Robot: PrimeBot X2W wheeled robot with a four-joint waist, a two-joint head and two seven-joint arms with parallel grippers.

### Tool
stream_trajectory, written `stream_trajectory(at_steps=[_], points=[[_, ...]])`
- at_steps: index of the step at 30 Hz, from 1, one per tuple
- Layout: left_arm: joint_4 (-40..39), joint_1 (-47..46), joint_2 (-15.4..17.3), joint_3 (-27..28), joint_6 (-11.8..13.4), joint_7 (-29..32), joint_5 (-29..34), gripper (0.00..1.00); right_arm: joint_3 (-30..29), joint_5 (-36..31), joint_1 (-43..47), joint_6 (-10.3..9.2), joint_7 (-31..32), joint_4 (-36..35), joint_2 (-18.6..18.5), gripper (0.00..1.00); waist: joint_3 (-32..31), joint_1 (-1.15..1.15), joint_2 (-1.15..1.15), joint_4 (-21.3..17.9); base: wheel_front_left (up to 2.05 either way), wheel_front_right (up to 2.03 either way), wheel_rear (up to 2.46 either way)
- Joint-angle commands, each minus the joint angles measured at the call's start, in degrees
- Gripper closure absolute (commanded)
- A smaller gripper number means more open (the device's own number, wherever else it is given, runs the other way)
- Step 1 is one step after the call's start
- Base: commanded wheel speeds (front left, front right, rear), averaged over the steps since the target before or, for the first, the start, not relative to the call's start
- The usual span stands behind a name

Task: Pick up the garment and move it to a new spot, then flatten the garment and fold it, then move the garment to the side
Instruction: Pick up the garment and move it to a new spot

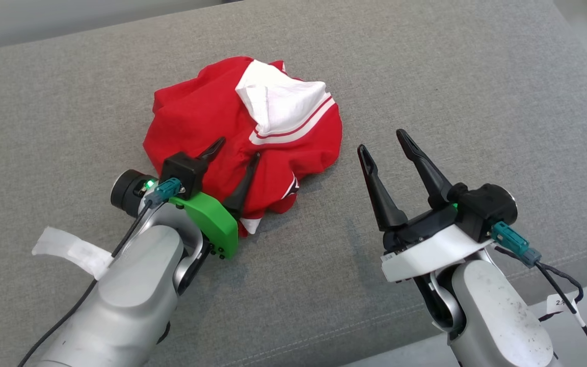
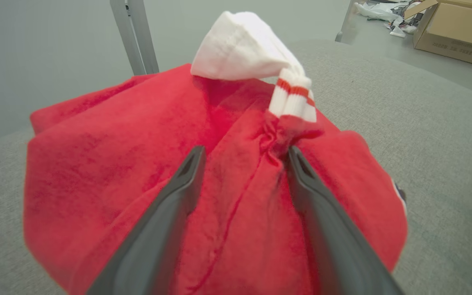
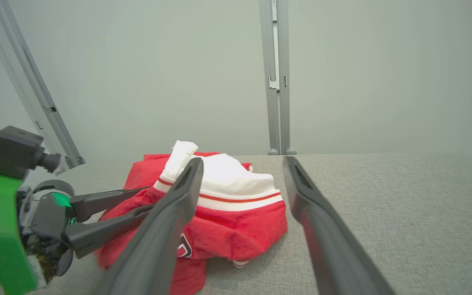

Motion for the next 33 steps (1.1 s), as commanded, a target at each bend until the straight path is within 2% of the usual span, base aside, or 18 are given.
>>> stream_trajectory(at_steps=[1,11,23,24,25,26,33], points=[[-0.7,0.6,0.2,0.4,0.2,-0.5,1.0,0.0,0.0,0.0,0.3,-0.02,-0.3,0.2,-0.1,0.0,-0.6,0.0,0.0,0.7,0.0,0.0,0.0],[-5.8,1.2,0.9,0.5,1.0,-0.4,5.5,0.0,0.5,0.5,0.4,-0.02,-0.3,0.8,-0.1,0.0,-1.5,0.0,0.0,1.3,0.0,0.0,0.0],[-0.3,0.1,0.5,-0.4,0.4,-0.1,4.8,0.0,1.0,1.2,-0.1,-0.01,-0.4,1.1,-0.2,0.0,-0.9,0.0,0.0,-2.2,0.0,0.0,0.0],[0.3,-0.2,0.5,-0.7,0.2,-0.1,5.0,0.5,1.0,1.2,-0.1,-0.01,-0.4,1.1,-0.1,0.0,-0.9,0.0,0.0,-2.5,0.0,0.0,0.0],[0.7,-0.5,0.5,-0.8,0.1,-0.2,5.2,0.95,1.1,1.2,-0.1,-0.02,-0.4,1.2,-0.1,0.0,-0.8,0.0,0.0,-2.6,0.0,0.0,0.0],[1.0,-0.8,0.5,-1.1,0.0,-0.2,5.5,1.0,1.1,1.2,-0.1,-0.01,-0.4,1.2,-0.1,0.0,-0.8,0.0,0.0,-2.8,0.0,0.0,0.0],[0.1,-2.0,0.0,-0.5,0.0,-0.4,5.9,1.0,0.7,0.8,0.6,-0.01,-0.5,1.2,-0.1,0.0,-1.3,0.0,0.0,-1.8,0.0,0.0,0.0]])
